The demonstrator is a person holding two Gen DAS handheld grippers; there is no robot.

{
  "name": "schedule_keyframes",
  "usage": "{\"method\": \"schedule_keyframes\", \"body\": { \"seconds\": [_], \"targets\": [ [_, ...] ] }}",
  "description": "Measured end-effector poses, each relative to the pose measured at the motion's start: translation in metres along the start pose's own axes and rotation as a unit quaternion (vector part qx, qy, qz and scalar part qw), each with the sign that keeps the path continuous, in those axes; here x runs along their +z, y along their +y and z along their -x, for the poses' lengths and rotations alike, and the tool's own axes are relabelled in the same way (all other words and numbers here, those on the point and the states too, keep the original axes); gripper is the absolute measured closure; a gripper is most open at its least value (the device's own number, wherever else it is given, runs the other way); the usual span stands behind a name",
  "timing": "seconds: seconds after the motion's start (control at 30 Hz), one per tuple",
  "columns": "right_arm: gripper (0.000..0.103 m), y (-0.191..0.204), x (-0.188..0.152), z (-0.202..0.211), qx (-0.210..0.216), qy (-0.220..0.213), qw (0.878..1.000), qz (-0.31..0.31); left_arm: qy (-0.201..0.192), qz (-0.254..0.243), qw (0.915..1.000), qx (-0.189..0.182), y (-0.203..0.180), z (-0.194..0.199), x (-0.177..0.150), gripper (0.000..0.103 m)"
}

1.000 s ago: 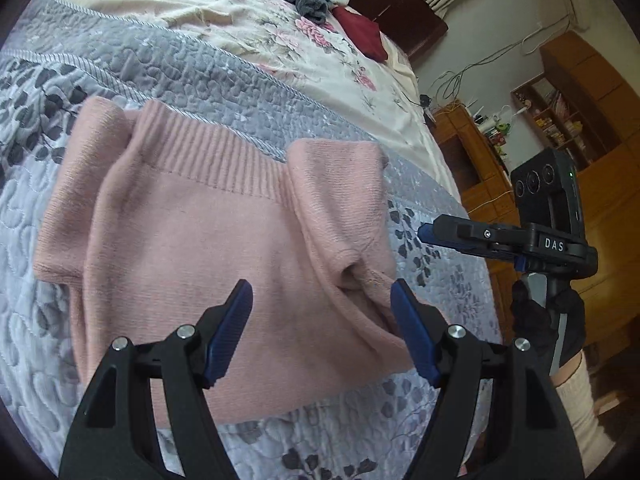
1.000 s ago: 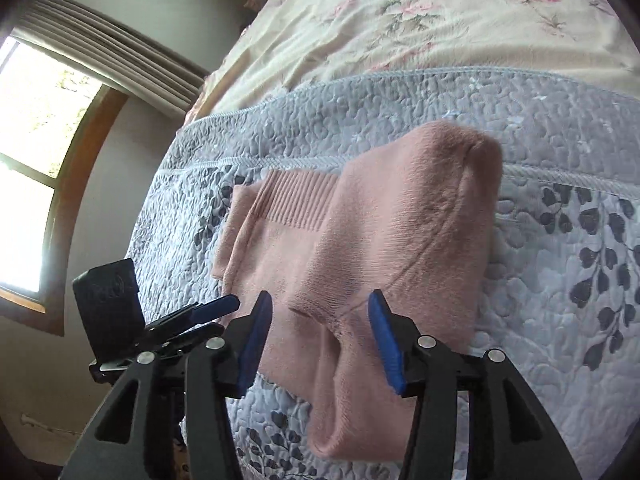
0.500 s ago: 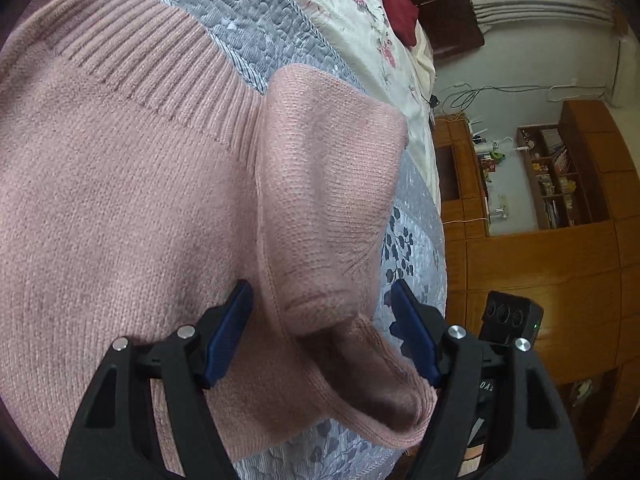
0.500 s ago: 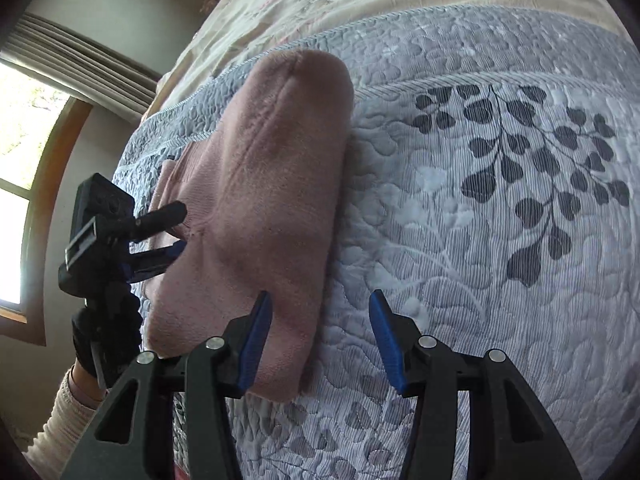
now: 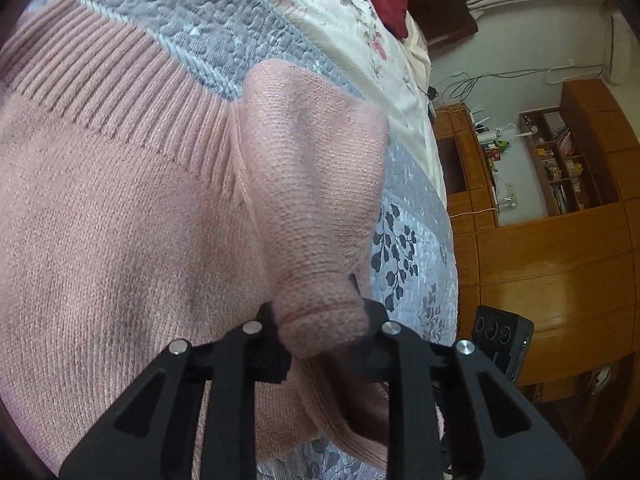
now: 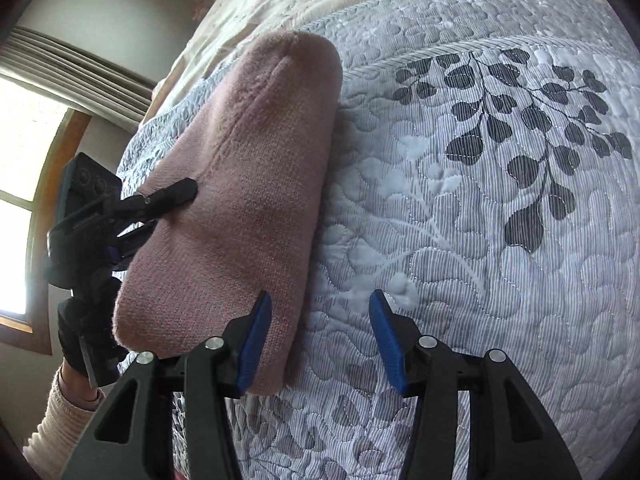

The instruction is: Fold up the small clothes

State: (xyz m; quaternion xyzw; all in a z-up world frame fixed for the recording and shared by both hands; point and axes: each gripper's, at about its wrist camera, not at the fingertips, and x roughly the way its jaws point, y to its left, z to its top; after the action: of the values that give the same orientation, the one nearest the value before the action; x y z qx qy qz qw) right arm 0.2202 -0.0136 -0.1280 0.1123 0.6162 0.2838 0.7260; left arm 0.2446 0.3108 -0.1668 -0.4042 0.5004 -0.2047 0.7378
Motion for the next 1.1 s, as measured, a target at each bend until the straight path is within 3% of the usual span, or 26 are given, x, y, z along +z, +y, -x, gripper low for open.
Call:
{"method": "schedule_keyframes", "body": {
  "seconds": [0.3,0.7,0.97,1.1],
  "targets": [
    [0.051,0.032,0.0,-0.001,0.012,-0.009,0.999,0.03,-0.047,-0.083,0.9952,0.02,-0.02,0.076,0.01,0.083],
    [0.047,0.098,0.002,-0.036,0.06,0.009,0.995,0.076,-0.104,-0.059,0.991,0.061,0.048,0.181,0.031,0.083],
    [0.04,0.136,-0.008,-0.071,0.074,0.043,0.992,0.097,-0.102,-0.037,0.9929,0.049,0.103,0.183,0.025,0.082],
    [0.04,0.142,-0.012,-0.092,0.062,0.064,0.992,0.09,-0.089,-0.041,0.9929,0.066,0.122,0.166,0.023,0.082]
  ]
}}
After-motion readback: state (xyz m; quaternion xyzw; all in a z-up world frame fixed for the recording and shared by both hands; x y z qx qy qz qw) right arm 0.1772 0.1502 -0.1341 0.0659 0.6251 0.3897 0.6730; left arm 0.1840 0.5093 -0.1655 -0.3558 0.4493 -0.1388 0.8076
